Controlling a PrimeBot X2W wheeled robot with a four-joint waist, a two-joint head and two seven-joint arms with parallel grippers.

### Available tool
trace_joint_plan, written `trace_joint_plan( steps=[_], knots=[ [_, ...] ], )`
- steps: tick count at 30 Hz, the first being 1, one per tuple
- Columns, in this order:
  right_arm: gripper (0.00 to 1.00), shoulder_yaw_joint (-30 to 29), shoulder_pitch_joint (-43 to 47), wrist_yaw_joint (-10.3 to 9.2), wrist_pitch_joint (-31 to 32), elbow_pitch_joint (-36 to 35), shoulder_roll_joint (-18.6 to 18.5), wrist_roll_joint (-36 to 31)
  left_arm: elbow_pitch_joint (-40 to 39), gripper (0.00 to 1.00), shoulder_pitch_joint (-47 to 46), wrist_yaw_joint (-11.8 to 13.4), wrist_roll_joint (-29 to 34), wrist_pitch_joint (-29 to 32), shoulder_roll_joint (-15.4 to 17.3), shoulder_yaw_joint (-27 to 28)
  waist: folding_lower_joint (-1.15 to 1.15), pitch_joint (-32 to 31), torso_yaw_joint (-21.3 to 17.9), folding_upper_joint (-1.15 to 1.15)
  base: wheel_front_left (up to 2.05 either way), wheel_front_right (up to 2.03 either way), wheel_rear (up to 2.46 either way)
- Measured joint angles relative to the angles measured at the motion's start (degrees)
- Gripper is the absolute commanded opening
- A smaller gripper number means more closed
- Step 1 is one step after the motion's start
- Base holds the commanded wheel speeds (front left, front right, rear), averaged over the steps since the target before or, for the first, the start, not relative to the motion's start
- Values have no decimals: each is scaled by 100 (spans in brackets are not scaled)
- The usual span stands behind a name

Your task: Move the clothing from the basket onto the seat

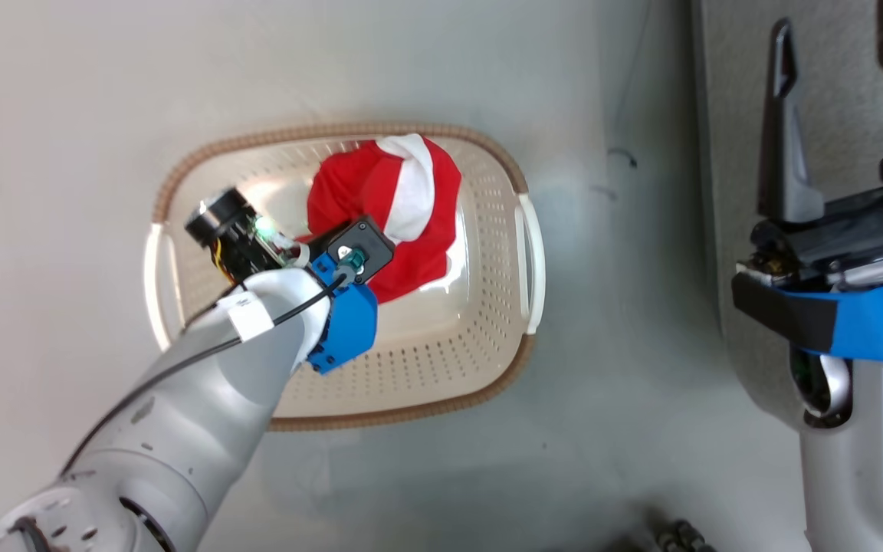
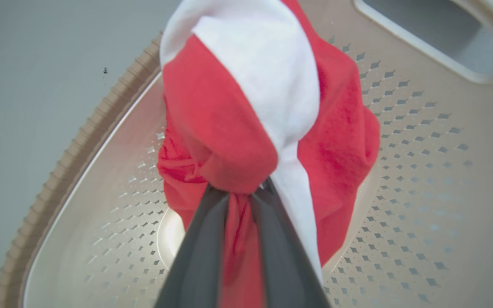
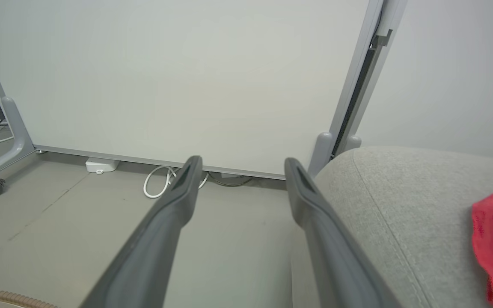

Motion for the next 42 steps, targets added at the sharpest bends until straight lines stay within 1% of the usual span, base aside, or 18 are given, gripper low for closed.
trace_joint_plan(
  steps=[1,5,7,13,16,19,26,31,42],
  knots=[
    [100,20,45,0,0,54,1,3,-43,0,109,-2,-187,-85,-30,119,0,-180,25,0,0,0,0],
    [100,2,137,0,0,187,0,3,-116,0,231,-10,-347,-186,-59,201,0,-546,82,0,0,0,0],
    [100,3,165,0,0,222,0,2,-134,0,250,-10,-346,-196,-63,198,0,-635,98,0,0,0,0],
    [100,-36,348,0,0,479,1,4,-319,0,475,-27,-500,-246,-84,265,0,-1191,197,0,0,0,0],
    [100,-63,469,0,1,579,1,13,-595,0,592,-29,-572,-253,-59,394,-1,-1485,239,0,0,0,0],
    [100,-82,613,0,1,657,1,23,-893,0,738,-30,-602,-253,31,549,-1,-1786,274,0,0,0,0],
    [100,-120,977,0,1,825,1,73,-1621,0,1123,4,-639,-254,224,1144,-1,-2485,342,1,0,0,0],
    [100,-145,1198,0,1,948,1,113,-2136,0,1357,10,-505,-254,301,1560,-2,-2926,405,0,0,0,0],
    [100,-134,1585,0,1,1098,1,258,-3106,0,1680,5,-180,-254,298,2332,-1,-3700,515,1,0,0,0]
  ],
)
